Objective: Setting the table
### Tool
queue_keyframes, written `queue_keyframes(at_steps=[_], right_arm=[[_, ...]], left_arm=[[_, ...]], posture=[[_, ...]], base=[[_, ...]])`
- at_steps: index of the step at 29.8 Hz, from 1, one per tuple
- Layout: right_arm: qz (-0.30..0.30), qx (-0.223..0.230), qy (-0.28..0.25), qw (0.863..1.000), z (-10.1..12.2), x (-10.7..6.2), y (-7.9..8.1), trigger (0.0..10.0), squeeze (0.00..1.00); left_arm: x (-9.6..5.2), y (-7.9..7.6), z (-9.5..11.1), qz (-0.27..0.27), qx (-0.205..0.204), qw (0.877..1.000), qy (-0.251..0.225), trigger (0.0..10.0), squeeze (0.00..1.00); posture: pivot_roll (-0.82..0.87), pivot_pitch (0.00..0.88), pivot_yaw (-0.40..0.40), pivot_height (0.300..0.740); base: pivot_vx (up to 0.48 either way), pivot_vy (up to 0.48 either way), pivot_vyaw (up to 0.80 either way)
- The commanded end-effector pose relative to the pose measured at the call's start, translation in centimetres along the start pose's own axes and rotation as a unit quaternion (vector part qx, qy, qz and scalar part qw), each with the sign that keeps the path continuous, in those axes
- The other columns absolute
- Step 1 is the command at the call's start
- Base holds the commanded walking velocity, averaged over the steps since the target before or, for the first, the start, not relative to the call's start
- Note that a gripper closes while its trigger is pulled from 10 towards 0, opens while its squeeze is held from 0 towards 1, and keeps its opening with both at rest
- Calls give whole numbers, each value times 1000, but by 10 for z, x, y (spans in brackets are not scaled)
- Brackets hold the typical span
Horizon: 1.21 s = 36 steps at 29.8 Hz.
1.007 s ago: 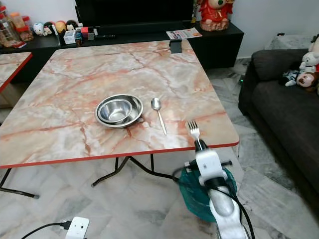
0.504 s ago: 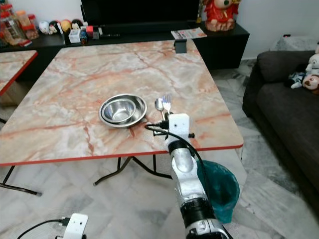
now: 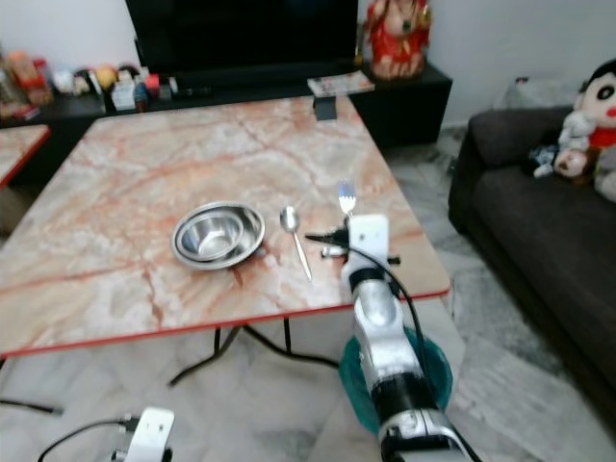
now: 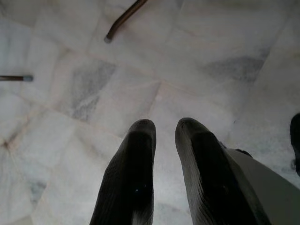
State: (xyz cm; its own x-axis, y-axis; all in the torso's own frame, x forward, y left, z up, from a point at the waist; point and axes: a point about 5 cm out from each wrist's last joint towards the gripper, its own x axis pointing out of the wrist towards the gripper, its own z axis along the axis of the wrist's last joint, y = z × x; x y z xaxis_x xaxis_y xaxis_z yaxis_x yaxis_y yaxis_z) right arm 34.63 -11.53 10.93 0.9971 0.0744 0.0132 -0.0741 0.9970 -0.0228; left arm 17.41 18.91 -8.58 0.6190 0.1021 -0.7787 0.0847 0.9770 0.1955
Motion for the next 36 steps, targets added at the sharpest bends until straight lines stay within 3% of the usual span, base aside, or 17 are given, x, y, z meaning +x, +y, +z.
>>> queue_keyframes(at_steps=[1,18,27,36], right_arm=[[15,5,-3,1000,4,3,8,10000,0],[28,-4,-9,1000,4,3,14,10000,0],[14,2,-3,1000,-3,-5,5,10000,0],[-2,-10,15,1000,-13,-15,-7,10000,0]], left_arm=[[-1,6,-5,9,-6,1000,8,10000,0],[-2,6,-9,12,-10,1000,13,10000,0],[-2,7,-9,12,-9,1000,13,10000,0],[-2,7,-10,14,-6,1000,17,10000,0]], posture=[[-13,9,54,714],[-7,23,53,714],[-14,30,58,714],[-18,34,62,714]], base=[[330,0,0],[330,0,0],[320,0,0],[0,0,0]])
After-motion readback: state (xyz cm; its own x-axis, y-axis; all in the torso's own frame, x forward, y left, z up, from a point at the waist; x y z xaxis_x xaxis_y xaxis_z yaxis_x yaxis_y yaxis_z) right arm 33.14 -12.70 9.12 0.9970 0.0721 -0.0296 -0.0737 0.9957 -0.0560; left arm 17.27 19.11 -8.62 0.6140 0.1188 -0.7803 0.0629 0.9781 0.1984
